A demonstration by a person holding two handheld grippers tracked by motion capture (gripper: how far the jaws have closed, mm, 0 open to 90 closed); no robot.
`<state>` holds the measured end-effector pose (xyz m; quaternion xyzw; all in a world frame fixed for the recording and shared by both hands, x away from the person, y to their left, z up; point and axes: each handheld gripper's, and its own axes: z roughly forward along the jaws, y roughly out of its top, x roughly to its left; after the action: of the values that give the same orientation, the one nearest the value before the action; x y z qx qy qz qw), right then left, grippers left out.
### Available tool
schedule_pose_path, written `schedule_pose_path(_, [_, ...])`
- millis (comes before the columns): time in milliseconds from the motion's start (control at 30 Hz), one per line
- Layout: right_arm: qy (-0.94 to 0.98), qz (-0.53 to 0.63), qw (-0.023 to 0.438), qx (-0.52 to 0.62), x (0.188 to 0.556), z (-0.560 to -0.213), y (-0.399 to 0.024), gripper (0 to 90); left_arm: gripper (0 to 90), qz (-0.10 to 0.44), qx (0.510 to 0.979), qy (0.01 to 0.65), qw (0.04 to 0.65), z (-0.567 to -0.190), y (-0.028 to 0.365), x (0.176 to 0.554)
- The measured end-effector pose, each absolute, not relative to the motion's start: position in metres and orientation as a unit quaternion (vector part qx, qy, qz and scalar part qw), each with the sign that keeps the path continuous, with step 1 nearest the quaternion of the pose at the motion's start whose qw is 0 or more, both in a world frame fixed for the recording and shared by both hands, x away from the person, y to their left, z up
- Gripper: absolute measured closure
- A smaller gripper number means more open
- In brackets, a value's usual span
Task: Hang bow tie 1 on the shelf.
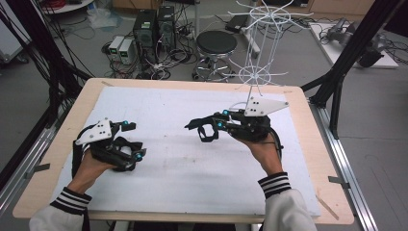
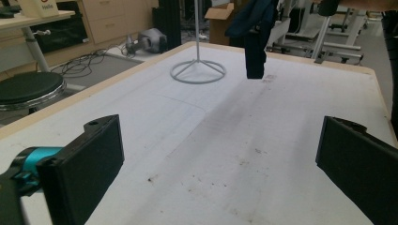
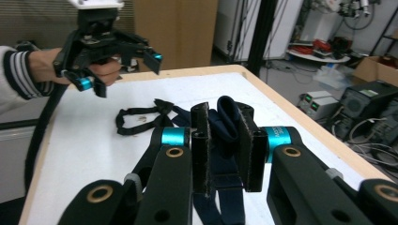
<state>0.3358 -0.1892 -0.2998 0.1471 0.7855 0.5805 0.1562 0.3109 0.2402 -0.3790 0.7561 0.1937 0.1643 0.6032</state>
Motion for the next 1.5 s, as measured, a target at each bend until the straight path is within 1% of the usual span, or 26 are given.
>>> schedule_pose_path(633, [0.743,0.593,0.22,0.217,0.344,-0.285,-0.229,78.2,1.7,0.174,0.745,0.209,0.61,-0.388,0.264,0.296])
schedule_pose_path(1500, [0.706,0.591,0.275,0.277,0.365,-0.268,-0.232,78.2,1.7,0.181,0.73,0.222,0.62,-0.402,0.283,0.295])
